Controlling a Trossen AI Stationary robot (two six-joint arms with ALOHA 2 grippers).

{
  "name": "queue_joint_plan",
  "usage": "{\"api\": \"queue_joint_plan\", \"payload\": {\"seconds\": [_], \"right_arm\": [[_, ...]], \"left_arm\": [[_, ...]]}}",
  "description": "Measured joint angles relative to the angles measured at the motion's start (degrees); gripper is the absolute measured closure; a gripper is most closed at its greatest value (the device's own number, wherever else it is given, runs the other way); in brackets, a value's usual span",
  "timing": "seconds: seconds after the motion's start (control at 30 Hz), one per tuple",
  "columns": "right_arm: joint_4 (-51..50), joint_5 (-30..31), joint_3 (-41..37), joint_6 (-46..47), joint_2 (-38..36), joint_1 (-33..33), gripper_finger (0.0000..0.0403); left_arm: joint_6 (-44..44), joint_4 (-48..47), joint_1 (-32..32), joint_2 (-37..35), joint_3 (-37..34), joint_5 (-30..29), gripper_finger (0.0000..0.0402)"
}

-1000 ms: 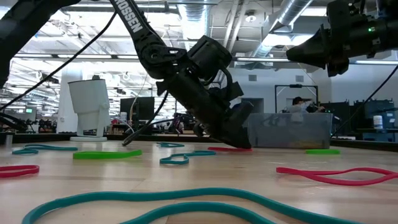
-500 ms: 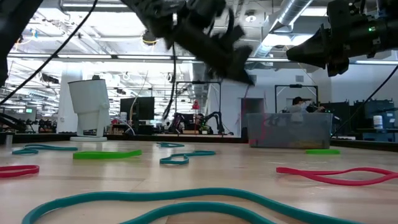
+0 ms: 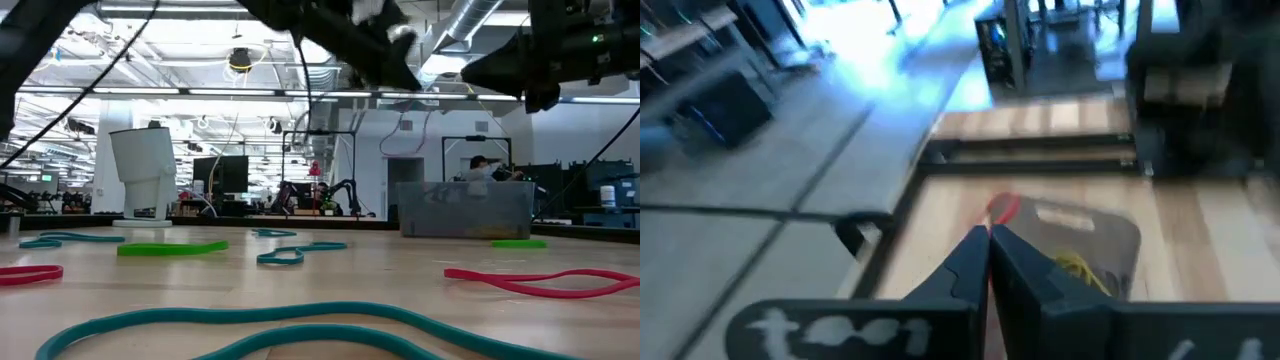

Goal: Pick and place rubber bands into bin
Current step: Put the red rubber band into the black container

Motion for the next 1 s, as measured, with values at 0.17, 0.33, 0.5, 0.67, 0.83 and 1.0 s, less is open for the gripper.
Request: {"api": "queue_joint_plan", "payload": {"seconds": [0.17,0.33,0.5,0.67,0.83,1.0], "right_arm": [[1.16,0.02,0.00,-3.40,-0.67,1.01,0.0337],[1.60,0.25,0.00,-5.63,-1.49,1.10,0.0337],[1.62,0.37,0.00,-7.12,-2.55,1.10,0.0337],[1.57,0.35,0.00,-7.11,-2.51,1.10,0.0337],[1.54,0.33,0.00,-7.11,-2.47,1.10,0.0337],[1.56,0.33,0.00,-7.09,-2.47,1.10,0.0337]], "left_arm": [[-1.35,3.49,0.91,5.68,-0.30,0.36,0.0401],[-5.28,4.00,2.23,8.15,-0.19,0.34,0.0401],[-6.25,-1.16,2.85,7.95,-0.14,0.17,0.0401],[-6.71,-7.29,2.80,7.95,-0.12,0.27,0.0401],[-7.50,-8.58,2.80,7.97,-0.18,0.25,0.0401],[-7.52,-8.15,2.78,7.97,-0.17,3.13,0.0401]]}}
